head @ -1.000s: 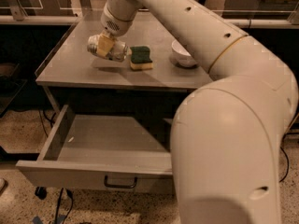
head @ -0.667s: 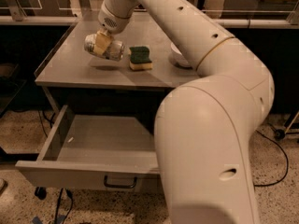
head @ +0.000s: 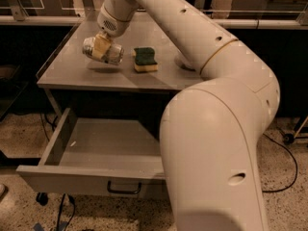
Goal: Pick 7up can from top drawer and place on counter
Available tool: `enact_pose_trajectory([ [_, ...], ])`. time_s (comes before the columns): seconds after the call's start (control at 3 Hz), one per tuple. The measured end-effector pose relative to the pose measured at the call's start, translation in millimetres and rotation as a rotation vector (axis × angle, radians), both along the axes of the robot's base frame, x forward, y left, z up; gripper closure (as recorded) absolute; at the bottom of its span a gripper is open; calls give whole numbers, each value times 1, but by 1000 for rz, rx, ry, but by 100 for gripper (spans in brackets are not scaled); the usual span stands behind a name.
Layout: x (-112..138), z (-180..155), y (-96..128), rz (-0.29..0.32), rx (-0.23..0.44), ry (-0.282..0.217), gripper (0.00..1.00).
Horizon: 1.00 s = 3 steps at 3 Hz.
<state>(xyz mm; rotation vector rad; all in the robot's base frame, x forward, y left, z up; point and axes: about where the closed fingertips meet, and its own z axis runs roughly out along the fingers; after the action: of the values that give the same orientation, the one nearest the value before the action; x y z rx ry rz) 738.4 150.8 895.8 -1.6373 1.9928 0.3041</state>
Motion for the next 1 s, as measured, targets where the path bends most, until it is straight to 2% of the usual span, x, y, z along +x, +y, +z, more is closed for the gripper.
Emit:
enact_pose_trajectory([
  [0.33,-4,-13,24,49,25,40,100],
  [0.67,-2,-12,45,87,52,56,100],
  [1.0,2,-17,58,103,40,68,100],
])
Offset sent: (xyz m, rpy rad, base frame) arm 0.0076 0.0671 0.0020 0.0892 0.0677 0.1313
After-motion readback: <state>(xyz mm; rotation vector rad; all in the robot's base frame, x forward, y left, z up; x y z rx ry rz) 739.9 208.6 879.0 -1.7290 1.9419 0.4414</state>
